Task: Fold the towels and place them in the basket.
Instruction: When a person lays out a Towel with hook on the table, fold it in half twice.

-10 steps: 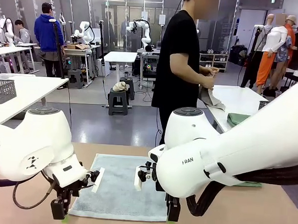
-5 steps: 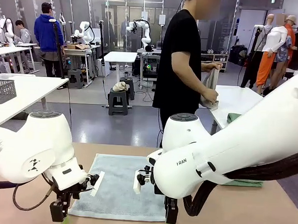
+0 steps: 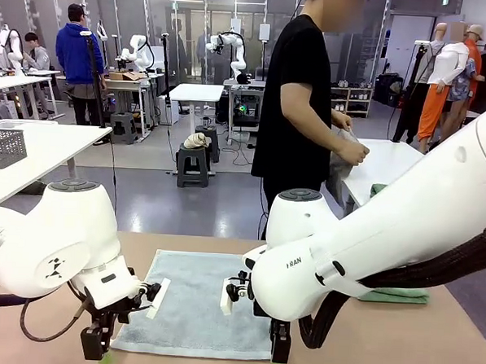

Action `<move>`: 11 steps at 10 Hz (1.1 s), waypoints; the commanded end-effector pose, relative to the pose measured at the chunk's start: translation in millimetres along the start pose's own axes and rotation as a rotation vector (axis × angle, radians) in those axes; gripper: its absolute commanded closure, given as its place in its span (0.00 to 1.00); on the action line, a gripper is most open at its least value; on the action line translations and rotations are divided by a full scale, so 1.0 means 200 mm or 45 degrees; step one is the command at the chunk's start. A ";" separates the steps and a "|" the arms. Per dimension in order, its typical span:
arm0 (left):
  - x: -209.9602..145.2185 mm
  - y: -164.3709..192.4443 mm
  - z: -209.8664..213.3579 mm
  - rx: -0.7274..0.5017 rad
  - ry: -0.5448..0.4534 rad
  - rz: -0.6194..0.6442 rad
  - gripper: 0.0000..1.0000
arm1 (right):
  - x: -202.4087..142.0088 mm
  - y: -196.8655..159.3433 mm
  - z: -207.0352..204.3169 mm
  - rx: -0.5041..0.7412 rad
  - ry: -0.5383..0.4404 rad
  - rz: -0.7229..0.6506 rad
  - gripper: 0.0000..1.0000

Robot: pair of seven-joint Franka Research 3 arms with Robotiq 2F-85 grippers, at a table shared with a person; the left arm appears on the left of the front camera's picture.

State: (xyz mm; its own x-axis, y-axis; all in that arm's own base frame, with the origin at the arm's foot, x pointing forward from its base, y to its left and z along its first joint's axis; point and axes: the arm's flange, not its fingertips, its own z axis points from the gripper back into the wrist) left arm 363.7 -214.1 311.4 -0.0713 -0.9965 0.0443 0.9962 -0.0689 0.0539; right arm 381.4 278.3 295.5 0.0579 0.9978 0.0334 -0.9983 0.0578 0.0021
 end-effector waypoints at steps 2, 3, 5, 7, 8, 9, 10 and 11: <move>-0.03 0.00 -0.05 0.007 0.005 -0.007 0.00 | 0.01 -0.02 -0.01 -0.026 -0.014 0.025 0.15; -0.03 0.01 -0.06 0.006 -0.001 -0.007 0.00 | 0.01 -0.02 -0.01 -0.025 -0.015 0.026 0.15; -0.04 0.01 -0.08 0.010 -0.008 0.004 0.00 | 0.01 -0.02 -0.02 -0.020 -0.018 0.028 0.15; -0.04 0.02 -0.09 0.010 -0.009 0.006 0.00 | 0.01 -0.02 -0.02 -0.019 -0.018 0.024 0.15; -0.04 0.03 -0.10 0.006 -0.006 0.008 0.00 | 0.01 -0.02 -0.02 -0.017 -0.019 0.022 0.15; -0.04 0.03 -0.10 0.005 -0.009 0.009 0.00 | 0.01 -0.02 -0.03 -0.015 -0.017 0.021 0.15; -0.03 0.03 -0.10 0.004 -0.010 0.008 0.00 | 0.01 -0.03 -0.03 -0.011 -0.017 0.021 0.15; -0.03 0.04 -0.10 0.005 -0.011 0.009 0.00 | 0.00 -0.03 -0.04 -0.008 -0.018 0.020 0.15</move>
State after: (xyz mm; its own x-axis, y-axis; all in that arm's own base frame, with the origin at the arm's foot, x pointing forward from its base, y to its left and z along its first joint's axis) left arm 368.5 -209.5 294.6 -0.0548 -0.9976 0.0422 0.9978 -0.0532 0.0385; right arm 382.6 279.4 291.7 0.0578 0.9977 0.0362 -0.9983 0.0577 0.0033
